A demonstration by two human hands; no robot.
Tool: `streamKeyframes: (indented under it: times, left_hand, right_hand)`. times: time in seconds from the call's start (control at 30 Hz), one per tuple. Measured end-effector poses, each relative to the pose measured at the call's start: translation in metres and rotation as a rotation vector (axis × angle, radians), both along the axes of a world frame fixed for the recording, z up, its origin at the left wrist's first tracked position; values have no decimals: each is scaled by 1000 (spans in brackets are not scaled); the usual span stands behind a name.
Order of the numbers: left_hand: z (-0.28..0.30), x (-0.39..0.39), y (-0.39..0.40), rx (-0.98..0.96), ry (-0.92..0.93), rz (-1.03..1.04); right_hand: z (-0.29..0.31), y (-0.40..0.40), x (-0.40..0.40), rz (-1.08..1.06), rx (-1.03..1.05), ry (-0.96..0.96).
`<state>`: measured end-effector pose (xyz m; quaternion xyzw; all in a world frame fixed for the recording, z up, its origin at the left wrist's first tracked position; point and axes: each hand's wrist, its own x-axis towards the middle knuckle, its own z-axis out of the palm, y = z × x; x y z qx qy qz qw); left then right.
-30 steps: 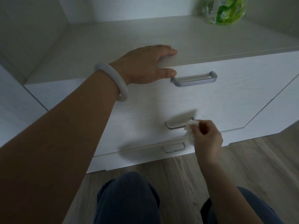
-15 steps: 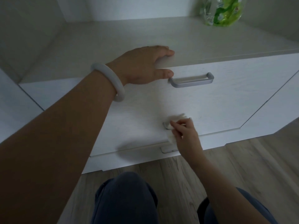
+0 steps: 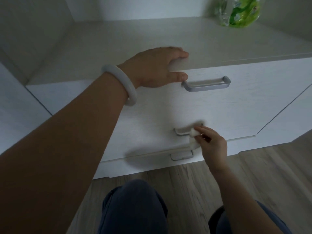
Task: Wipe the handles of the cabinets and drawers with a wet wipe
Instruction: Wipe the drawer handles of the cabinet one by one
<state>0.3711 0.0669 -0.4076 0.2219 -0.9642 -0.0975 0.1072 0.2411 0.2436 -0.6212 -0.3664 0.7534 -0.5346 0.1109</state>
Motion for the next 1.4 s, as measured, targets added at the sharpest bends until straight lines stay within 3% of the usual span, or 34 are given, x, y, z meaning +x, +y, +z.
streamKeyframes:
  times: [0.07,0.17,0.23,0.37,0.43,0.57,0.67,0.73,0.83,0.93,1.07,1.23,1.4]
  left_hand:
    - [0,-1,0,1,4,2]
    - [0,0,1,5,13,11]
    - [1,2,2,6,7,10]
    - [0,2,2,4,-1,11]
    - [1,1,2,2,5,15]
    - [1,2,4,-2,-1,12]
    - [0,2,3,-4,-5,13]
    - [-1,1,2,-8,6,20]
    - [0,2,2,-4,16,25]
    - [-1,2,2,-10,10,18]
    - [-1,2,2,-8,16,24]
    - [-2,2,3,-13,27,21]
    - [-2,2,2,-13,27,23]
  right_hand:
    - [-1,-3,10,-12,-7,12]
    - [-2,-16,34,147,25,46]
    - [3,-16,27,200,61,-25]
    - [7,2,-9,13,31,-166]
    - [5,-1,3,-23,58,-98]
    - [3,-14,46,154,111,52]
    - [6,0,30,174,23,-212]
    - [-7,20,18,20,-78,-394]
    - [-47,36,10,-393,92,-410]
    - [-71,28,4,-457,261,-463]
    - [-85,11,-1,-408,227,-414]
    - [-106,-1,-10,-335,294,-211]
    - [-117,-9,-7,-170,336,-189]
